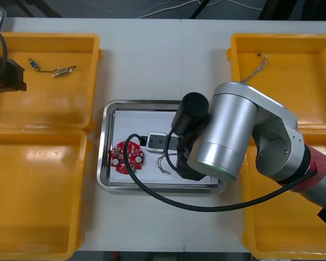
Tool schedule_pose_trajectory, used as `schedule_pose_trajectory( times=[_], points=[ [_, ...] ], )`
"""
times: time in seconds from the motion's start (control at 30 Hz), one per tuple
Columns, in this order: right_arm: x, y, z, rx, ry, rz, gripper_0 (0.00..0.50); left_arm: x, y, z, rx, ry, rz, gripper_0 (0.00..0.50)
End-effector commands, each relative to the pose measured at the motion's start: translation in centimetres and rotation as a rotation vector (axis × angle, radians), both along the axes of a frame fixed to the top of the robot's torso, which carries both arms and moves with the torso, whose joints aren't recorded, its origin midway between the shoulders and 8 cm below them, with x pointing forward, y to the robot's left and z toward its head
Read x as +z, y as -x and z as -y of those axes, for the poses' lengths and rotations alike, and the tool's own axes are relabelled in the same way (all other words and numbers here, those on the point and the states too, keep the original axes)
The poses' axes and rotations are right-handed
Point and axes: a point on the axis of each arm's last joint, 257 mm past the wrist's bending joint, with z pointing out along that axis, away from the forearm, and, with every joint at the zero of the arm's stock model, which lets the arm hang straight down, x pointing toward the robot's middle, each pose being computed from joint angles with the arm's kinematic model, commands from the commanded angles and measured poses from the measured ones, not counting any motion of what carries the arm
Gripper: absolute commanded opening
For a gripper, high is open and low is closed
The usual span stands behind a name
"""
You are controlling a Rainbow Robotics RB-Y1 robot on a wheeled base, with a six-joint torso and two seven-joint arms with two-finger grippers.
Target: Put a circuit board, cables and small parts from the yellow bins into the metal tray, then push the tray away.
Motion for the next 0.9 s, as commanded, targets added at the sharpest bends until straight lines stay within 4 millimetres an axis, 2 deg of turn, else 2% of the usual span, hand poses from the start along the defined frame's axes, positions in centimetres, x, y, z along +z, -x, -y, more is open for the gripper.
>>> schedule_pose_trajectory(
  times=[0.03,0.2,0.47,0.6,0.67,0.73,0.77,0.8,0.9],
  points=[
    [-0.3,0.1,-2.8,0.047,-0.024,0.031,0.008,3.0,-2.3,-0.7,-0.023,-0.073,0.068,0.484],
    [-1.7,0.6,-3.5,0.074,-0.022,0.019,0.024,2.8,-3.5,0.2,-0.021,-0.078,0.081,0.485],
    [-3.0,0.7,-3.7,0.087,-0.017,0.017,0.024,2.5,-6.5,1.9,-0.061,-0.032,0.134,0.484],
    [-3.3,0.2,-3.8,0.087,-0.019,0.032,0.082,2.2,-7.8,2.6,-0.086,-0.021,0.15,0.484],
    [-3.4,0.1,-3.8,0.085,-0.016,0.037,0.146,2.1,-8.4,3.0,-0.093,-0.013,0.162,0.485],
    [-3.2,0.0,-3.8,0.082,-0.018,0.04,0.369,2.1,-8.9,3.5,-0.104,-0.01,0.172,0.484],
    [-3.2,0.0,-3.8,0.082,-0.017,0.043,0.463,2.1,-9.0,3.5,-0.105,-0.011,0.17,0.486],
    [-3.2,-0.1,-3.7,0.079,-0.018,0.044,0.5,2.1,-9.1,3.5,-0.105,-0.011,0.17,0.484],
    [-3.1,-0.3,-3.7,0.075,-0.017,0.053,0.5,2.2,-9.2,3.5,-0.111,-0.015,0.171,0.484]
  ],
)
